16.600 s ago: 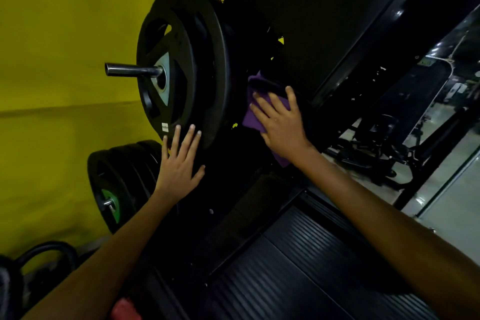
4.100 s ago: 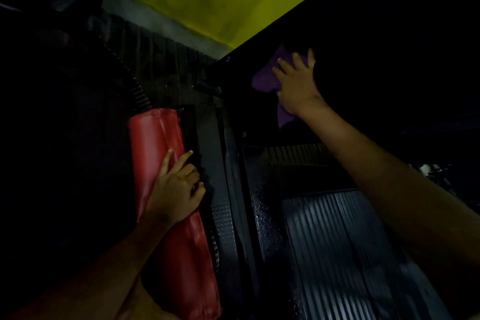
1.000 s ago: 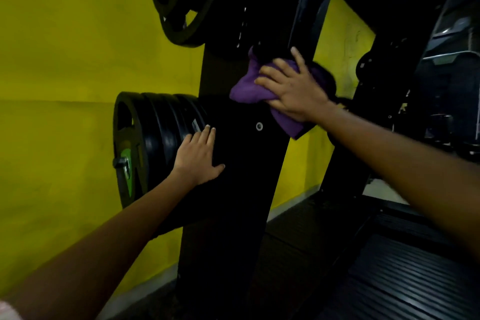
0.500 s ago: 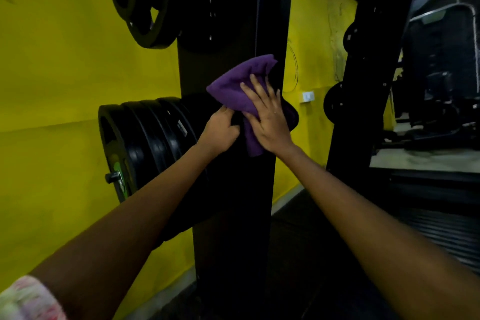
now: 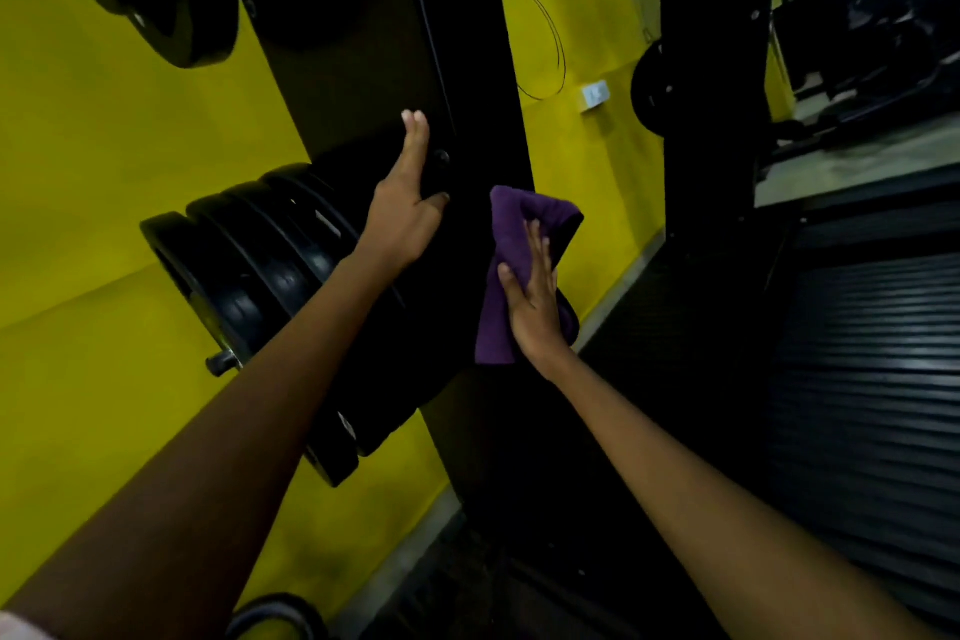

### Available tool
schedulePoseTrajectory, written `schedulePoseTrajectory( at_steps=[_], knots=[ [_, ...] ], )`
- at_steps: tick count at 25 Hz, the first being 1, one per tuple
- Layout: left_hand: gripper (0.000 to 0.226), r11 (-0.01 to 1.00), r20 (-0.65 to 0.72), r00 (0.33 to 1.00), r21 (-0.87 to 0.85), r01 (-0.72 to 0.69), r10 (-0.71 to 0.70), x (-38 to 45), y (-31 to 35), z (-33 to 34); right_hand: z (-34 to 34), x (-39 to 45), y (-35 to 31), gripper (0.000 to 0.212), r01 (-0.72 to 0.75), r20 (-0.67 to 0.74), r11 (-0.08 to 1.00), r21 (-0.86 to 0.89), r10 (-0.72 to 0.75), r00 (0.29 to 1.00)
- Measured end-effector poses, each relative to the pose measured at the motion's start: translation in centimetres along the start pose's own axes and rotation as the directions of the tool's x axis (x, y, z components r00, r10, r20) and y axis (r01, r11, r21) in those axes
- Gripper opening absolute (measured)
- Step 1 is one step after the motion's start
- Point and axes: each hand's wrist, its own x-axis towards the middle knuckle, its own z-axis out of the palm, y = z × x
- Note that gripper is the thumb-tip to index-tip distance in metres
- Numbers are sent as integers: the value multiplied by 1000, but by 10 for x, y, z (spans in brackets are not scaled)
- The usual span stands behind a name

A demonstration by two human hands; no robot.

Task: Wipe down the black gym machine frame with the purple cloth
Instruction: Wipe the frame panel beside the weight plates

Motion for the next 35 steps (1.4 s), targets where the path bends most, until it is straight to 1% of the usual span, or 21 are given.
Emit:
schedulePoseTrajectory(
  at_steps=[2, 3, 4, 5, 7, 8, 9, 11, 12, 13, 16, 19, 21, 22, 26, 29, 30, 31, 33, 34, 35],
  knots=[
    [80, 990, 25, 1000, 142, -3, -1, -5, 4, -2, 0, -7, 7, 46, -52, 3, 998, 39, 52, 999],
    [76, 951, -19, 998, 303, -56, 64, -8, 7, -2, 0, -8, 8, 48, -75, -4, 996, 57, 76, 997],
    [70, 874, -52, 975, 456, -170, 218, -10, 12, -1, 0, -8, 9, 50, -101, -12, 992, 73, 102, 995],
    [63, 760, -11, 918, 564, -322, 396, -9, 18, 2, 0, -7, 11, 52, -130, -19, 988, 85, 132, 991],
    [49, 461, 224, 738, 657, -597, 637, 7, 23, 17, -1, -7, 13, 58, -178, -23, 979, 100, 181, 983],
    [47, 347, 334, 681, 667, -660, 652, 17, 23, 24, -2, -8, 15, 59, -202, -13, 973, 116, 204, 979],
    [50, 260, 418, 670, 694, -672, 614, 26, 20, 31, -4, -11, 18, 59, -224, -2, 965, 135, 226, 974],
    [58, 158, 484, 728, 771, -617, 486, 33, 12, 45, -7, -21, 32, 58, -275, 16, 945, 175, 277, 961],
    [60, 147, 475, 748, 791, -594, 464, 32, 8, 50, -8, -28, 42, 59, -310, 23, 933, 184, 311, 950],
    [58, 158, 453, 735, 788, -595, 504, 32, 3, 53, -9, -36, 51, 60, -345, 24, 920, 185, 347, 938],
    [50, 202, 342, 609, 733, -650, 716, 40, -7, 55, -4, -63, 90, 60, -418, -21, 889, 188, 429, 903],
    [48, 180, 284, 516, 716, -675, 808, 43, -14, 58, 11, -84, 122, 62, -534, -59, 818, 215, 557, 829],
    [46, 189, 285, 523, 710, -678, 804, 43, -15, 59, 18, -86, 125, 67, -610, -25, 739, 286, 642, 767],
    [46, 184, 306, 530, 707, -683, 791, 42, -14, 58, 19, -84, 122, 68, -608, -8, 725, 322, 645, 764],
    [49, 189, 326, 561, 716, -672, 761, 37, -16, 56, 16, -72, 95, 58, -459, -48, 862, 217, 479, 877],
    [56, 227, 392, 684, 743, -630, 615, 38, -9, 58, 15, -79, 106, 58, -413, -55, 890, 194, 430, 901],
    [61, 197, 439, 694, 747, -634, 570, 32, -4, 61, 14, -85, 115, 59, -451, -53, 866, 216, 472, 880],
    [65, 127, 522, 669, 731, -671, 529, 24, -4, 70, 13, -92, 125, 61, -525, -41, 810, 260, 553, 832],
    [68, -91, 682, 530, 652, -753, 504, -3, -15, 97, 13, -108, 144, 66, -689, 25, 609, 392, 742, 670],
    [67, -153, 734, 514, 627, -764, 444, -18, -22, 109, 14, -117, 153, 68, -731, 63, 522, 439, 794, 604],
    [68, -162, 738, 547, 642, -749, 394, -29, -31, 119, 18, -125, 158, 70, -742, 72, 481, 466, 816, 574]
  ],
)
